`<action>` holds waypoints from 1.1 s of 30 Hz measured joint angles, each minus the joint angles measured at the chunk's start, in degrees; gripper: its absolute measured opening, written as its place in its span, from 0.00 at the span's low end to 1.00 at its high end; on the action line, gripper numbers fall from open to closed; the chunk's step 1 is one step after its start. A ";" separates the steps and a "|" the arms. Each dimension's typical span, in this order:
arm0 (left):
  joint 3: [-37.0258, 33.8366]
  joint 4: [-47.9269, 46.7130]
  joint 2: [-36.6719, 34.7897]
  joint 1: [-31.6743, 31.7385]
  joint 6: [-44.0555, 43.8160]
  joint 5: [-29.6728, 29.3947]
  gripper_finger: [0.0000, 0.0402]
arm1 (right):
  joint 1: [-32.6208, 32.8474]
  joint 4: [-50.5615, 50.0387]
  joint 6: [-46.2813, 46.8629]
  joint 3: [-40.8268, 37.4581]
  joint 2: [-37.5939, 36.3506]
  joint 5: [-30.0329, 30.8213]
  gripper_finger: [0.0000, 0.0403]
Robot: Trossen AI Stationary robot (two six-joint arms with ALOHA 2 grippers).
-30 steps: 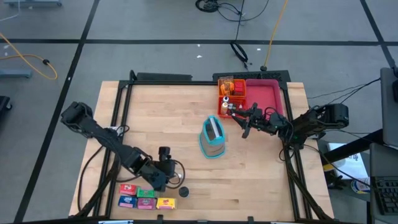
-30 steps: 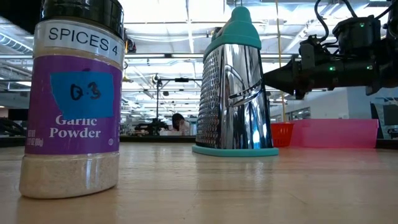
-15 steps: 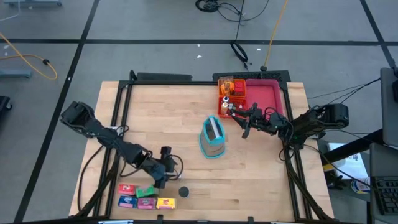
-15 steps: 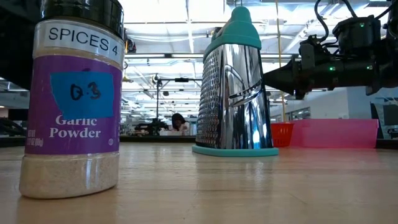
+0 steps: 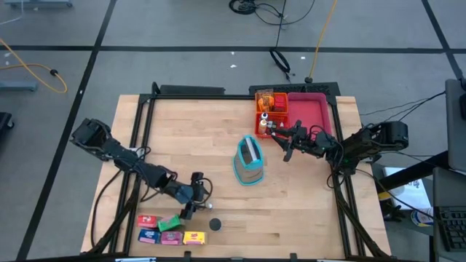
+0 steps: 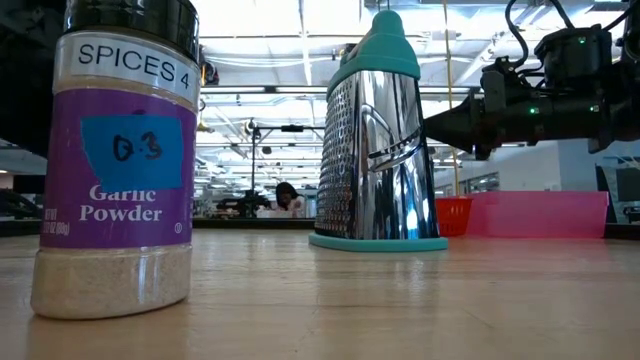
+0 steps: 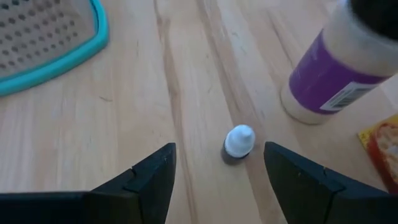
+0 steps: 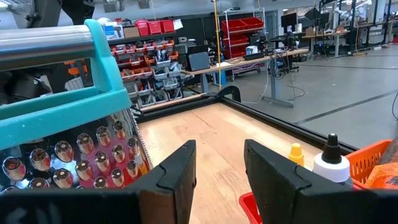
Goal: Pick & Place Kitchen Items
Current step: Put the small red food coloring bottle into the red bin
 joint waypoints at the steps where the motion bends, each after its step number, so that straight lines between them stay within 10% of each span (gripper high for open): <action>1: -0.02 -0.02 0.00 0.15 -0.01 0.30 0.61 | 0.00 0.00 0.00 0.00 0.00 0.00 0.32; 14: 0.07 10.29 10.99 1.99 1.02 5.70 0.59 | 0.00 -0.36 -0.34 0.00 0.02 0.00 0.32; 24: 0.09 12.76 11.47 3.80 5.33 10.97 0.13 | -0.01 -0.48 -0.44 0.00 0.02 0.00 0.32; 33: 0.12 11.97 11.16 6.57 4.01 10.36 0.13 | -0.01 -0.47 -0.44 0.00 0.02 0.01 0.32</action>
